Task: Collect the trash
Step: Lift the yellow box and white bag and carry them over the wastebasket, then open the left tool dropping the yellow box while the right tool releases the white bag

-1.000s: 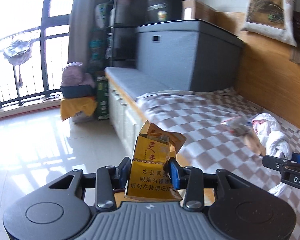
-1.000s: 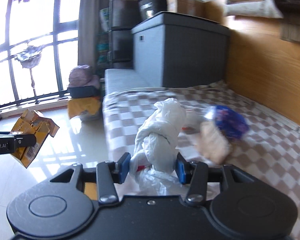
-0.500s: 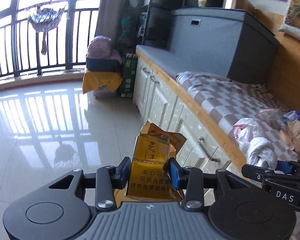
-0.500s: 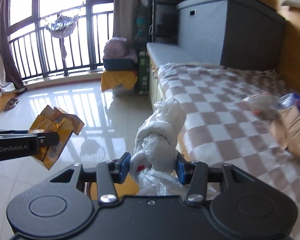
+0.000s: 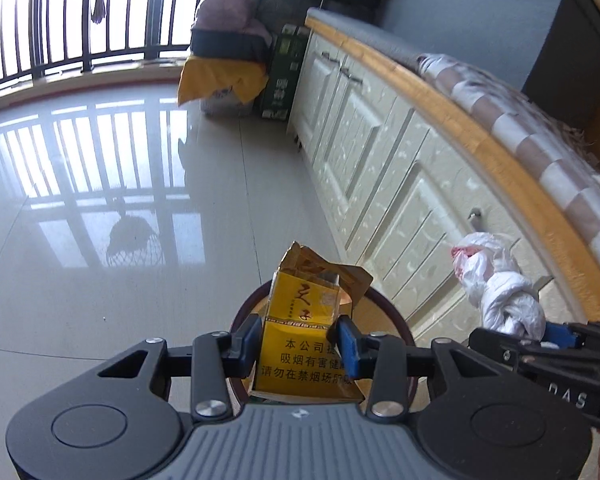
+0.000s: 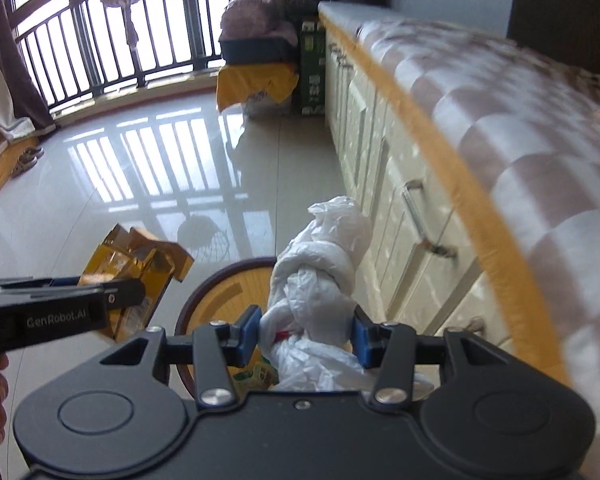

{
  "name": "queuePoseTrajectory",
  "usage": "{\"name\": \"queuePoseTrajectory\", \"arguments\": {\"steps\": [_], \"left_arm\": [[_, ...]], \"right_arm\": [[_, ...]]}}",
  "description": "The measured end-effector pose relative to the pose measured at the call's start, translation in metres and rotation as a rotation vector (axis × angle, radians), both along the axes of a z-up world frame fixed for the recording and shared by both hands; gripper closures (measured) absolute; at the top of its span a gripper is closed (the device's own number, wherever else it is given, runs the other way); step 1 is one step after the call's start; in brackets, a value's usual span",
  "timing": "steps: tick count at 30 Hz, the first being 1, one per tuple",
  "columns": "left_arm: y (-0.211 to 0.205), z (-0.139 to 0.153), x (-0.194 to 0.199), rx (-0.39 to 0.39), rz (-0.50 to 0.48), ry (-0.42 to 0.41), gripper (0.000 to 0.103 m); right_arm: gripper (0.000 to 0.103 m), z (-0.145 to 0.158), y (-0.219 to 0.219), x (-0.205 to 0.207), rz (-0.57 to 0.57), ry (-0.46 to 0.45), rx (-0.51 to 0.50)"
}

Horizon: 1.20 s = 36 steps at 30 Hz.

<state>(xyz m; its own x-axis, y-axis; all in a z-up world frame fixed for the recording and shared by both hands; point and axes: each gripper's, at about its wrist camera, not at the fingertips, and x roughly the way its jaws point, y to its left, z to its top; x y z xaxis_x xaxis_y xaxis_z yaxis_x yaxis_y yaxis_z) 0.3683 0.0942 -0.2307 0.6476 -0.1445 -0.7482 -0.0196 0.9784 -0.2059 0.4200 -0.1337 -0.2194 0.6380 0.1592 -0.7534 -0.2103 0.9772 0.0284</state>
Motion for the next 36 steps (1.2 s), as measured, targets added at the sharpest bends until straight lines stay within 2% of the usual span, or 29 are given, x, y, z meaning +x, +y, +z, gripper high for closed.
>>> {"name": "queuePoseTrajectory", "arguments": {"steps": [6,13,21,29,33,36], "left_arm": [[0.009,-0.035,0.031,-0.026,0.016,0.083,0.061],[0.014,-0.053,0.050,-0.048,0.020,0.133,0.061],[0.000,-0.087,0.071,-0.037,-0.059,0.253,0.061],[-0.010,-0.128,0.076,-0.034,-0.141,0.415,0.061],[-0.010,-0.136,0.076,-0.064,-0.156,0.451,0.060],[-0.011,-0.135,0.077,-0.046,-0.175,0.462,0.056]], "right_arm": [[0.055,-0.029,0.011,0.030,0.029,0.058,-0.020],[0.055,-0.052,0.008,0.058,0.005,0.129,0.010],[0.055,-0.075,0.010,0.078,0.019,0.209,0.005],[0.055,-0.088,0.015,0.092,0.045,0.264,-0.007],[0.055,-0.091,0.015,0.097,0.054,0.282,-0.008],[0.055,-0.096,0.016,0.100,0.064,0.297,-0.014]]}}
